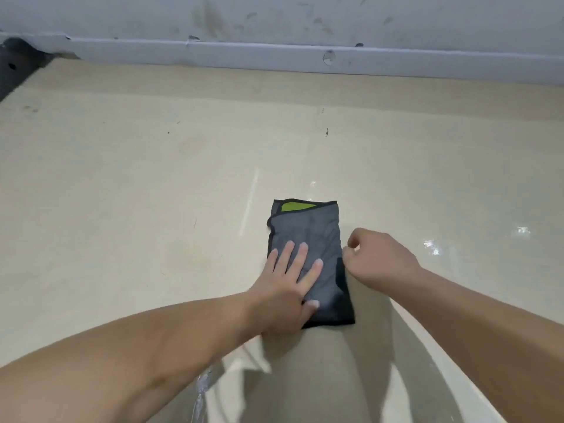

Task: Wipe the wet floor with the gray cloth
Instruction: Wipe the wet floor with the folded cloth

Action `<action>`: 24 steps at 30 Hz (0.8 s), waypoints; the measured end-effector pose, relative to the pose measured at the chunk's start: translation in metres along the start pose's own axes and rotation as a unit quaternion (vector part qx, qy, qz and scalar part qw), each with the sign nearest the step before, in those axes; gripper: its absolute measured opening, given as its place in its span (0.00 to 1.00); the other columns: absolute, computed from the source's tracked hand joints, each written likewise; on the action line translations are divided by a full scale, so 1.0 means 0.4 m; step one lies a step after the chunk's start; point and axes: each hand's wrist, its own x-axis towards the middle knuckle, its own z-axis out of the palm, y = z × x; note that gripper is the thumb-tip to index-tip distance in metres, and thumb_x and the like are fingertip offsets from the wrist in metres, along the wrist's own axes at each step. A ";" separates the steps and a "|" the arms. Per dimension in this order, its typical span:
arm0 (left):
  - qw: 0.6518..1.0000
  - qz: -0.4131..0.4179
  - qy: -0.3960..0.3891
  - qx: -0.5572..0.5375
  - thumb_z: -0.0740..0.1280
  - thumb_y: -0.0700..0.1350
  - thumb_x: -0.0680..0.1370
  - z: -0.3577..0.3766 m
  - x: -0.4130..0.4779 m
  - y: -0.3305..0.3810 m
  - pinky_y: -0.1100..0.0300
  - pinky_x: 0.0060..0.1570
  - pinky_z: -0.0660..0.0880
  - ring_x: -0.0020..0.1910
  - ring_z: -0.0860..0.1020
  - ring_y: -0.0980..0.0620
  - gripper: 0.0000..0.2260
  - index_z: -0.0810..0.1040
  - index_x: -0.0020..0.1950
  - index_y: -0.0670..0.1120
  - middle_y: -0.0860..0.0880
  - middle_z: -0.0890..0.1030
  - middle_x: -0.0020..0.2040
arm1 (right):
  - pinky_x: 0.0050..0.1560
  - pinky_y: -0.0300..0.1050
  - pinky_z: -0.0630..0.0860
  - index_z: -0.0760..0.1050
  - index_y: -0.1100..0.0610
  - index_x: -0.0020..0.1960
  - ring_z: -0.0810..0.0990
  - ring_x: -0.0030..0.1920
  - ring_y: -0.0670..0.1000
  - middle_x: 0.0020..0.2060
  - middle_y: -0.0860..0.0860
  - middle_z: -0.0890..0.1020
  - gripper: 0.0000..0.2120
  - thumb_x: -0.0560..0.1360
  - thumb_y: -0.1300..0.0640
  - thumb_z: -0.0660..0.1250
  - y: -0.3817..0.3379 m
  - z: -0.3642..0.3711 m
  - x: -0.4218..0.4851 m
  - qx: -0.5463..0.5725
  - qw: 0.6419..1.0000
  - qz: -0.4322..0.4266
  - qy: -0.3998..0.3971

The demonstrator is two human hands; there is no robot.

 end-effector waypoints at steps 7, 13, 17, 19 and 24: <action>0.993 0.100 0.046 0.033 0.44 0.65 0.82 0.084 -0.104 -0.151 0.40 0.78 0.34 0.81 0.30 0.39 0.33 0.41 0.84 0.55 0.42 0.36 0.84 | 0.42 0.49 0.75 0.71 0.50 0.50 0.78 0.45 0.56 0.43 0.48 0.80 0.05 0.78 0.50 0.58 -0.179 0.107 -0.020 -0.002 0.998 0.014 0.054; 0.987 0.026 0.157 -0.030 0.55 0.62 0.81 0.122 -0.170 -0.493 0.39 0.79 0.52 0.83 0.51 0.38 0.31 0.59 0.83 0.53 0.40 0.56 0.83 | 0.45 0.49 0.75 0.72 0.50 0.56 0.78 0.49 0.56 0.49 0.49 0.80 0.09 0.76 0.53 0.59 -0.423 0.214 0.046 0.014 0.998 -0.039 0.038; 0.983 -0.120 0.126 -0.052 0.45 0.64 0.82 0.154 -0.264 -0.589 0.40 0.80 0.42 0.83 0.38 0.39 0.32 0.44 0.85 0.54 0.40 0.43 0.85 | 0.43 0.48 0.71 0.73 0.49 0.56 0.77 0.49 0.55 0.50 0.47 0.78 0.10 0.77 0.53 0.58 -0.563 0.274 0.073 0.022 0.998 -0.048 0.029; 0.977 -0.139 0.133 -0.090 0.45 0.63 0.83 0.194 -0.329 -0.553 0.38 0.79 0.39 0.81 0.33 0.39 0.32 0.42 0.85 0.53 0.41 0.39 0.84 | 0.42 0.48 0.70 0.73 0.49 0.55 0.77 0.49 0.55 0.50 0.48 0.77 0.09 0.77 0.54 0.59 -0.615 0.301 0.074 0.015 0.998 -0.057 0.029; 0.989 -0.090 0.083 -0.084 0.54 0.63 0.82 0.252 -0.458 -0.463 0.35 0.77 0.44 0.82 0.43 0.34 0.33 0.55 0.84 0.50 0.37 0.50 0.84 | 0.39 0.47 0.71 0.72 0.49 0.52 0.77 0.47 0.55 0.47 0.48 0.78 0.07 0.75 0.54 0.59 -0.658 0.337 0.066 -0.015 0.997 -0.072 0.032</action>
